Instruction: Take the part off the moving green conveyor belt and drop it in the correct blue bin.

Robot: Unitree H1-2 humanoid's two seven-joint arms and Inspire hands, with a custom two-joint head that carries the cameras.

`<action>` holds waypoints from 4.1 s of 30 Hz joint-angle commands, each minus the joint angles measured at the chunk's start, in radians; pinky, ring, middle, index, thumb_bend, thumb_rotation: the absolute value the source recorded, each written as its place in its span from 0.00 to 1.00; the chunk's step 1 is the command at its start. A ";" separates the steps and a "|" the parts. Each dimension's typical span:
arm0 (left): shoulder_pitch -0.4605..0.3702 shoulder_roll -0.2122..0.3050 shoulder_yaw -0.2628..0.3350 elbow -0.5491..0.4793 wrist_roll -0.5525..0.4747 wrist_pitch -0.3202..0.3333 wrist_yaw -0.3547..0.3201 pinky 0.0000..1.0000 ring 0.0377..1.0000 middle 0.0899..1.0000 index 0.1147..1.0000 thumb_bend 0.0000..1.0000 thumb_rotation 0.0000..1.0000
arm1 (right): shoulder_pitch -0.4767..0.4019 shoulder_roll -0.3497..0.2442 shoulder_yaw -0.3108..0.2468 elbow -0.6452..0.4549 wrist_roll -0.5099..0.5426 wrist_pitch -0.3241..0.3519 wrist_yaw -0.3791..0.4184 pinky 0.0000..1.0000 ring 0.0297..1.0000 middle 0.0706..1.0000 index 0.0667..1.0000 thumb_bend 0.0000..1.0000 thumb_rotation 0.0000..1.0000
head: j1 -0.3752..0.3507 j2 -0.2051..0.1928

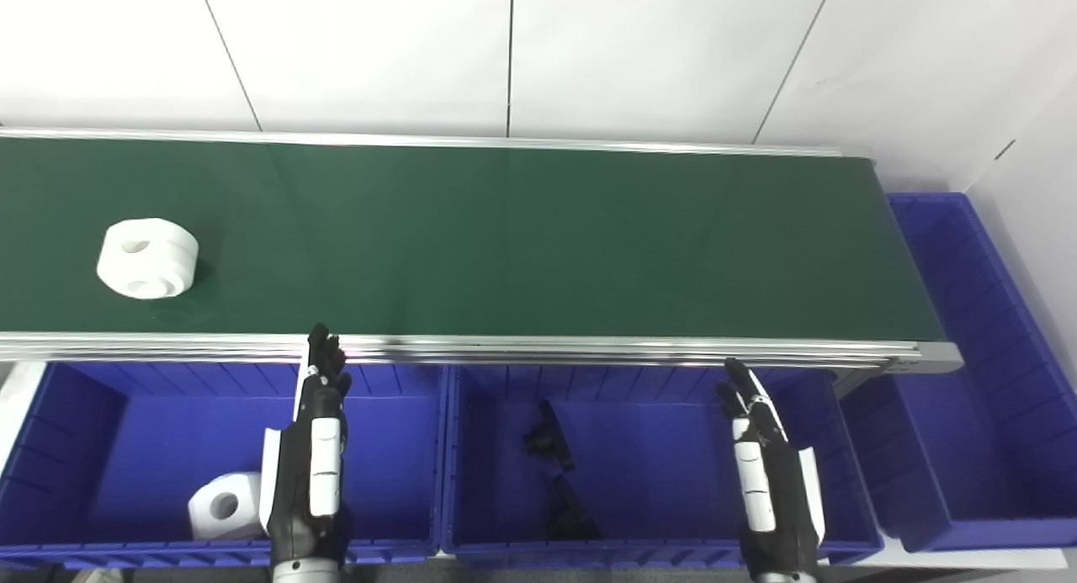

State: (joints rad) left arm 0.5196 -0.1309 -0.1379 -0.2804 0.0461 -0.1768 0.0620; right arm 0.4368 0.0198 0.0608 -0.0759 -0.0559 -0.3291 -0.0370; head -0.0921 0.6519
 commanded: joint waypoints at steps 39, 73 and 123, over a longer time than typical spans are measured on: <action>-0.069 -0.041 -0.039 0.165 0.185 -0.242 0.064 0.95 0.94 0.93 0.95 0.72 1.00 | -0.074 -0.049 -0.062 0.202 0.194 -0.127 0.086 1.00 0.95 0.97 0.93 0.57 0.94 | 0.227 -0.241; -0.871 0.592 -0.071 0.638 0.798 -0.100 0.020 0.91 0.87 0.83 0.79 0.86 0.52 | -0.083 -0.032 -0.066 0.187 0.195 -0.114 0.109 1.00 0.92 0.96 0.93 0.54 0.99 | 0.234 -0.197; -0.975 0.662 -0.310 0.320 0.939 0.089 -0.438 0.15 0.18 0.22 0.42 0.52 0.05 | -0.056 -0.013 -0.057 0.110 0.167 -0.070 0.096 0.97 0.86 0.93 0.91 0.56 0.94 | 0.232 -0.155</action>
State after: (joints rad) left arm -0.4235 0.5147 -0.4751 0.0797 1.0027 -0.0958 -0.3748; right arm 0.3817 0.0068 0.0027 0.0682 0.1061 -0.4006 0.0524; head 0.1380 0.4955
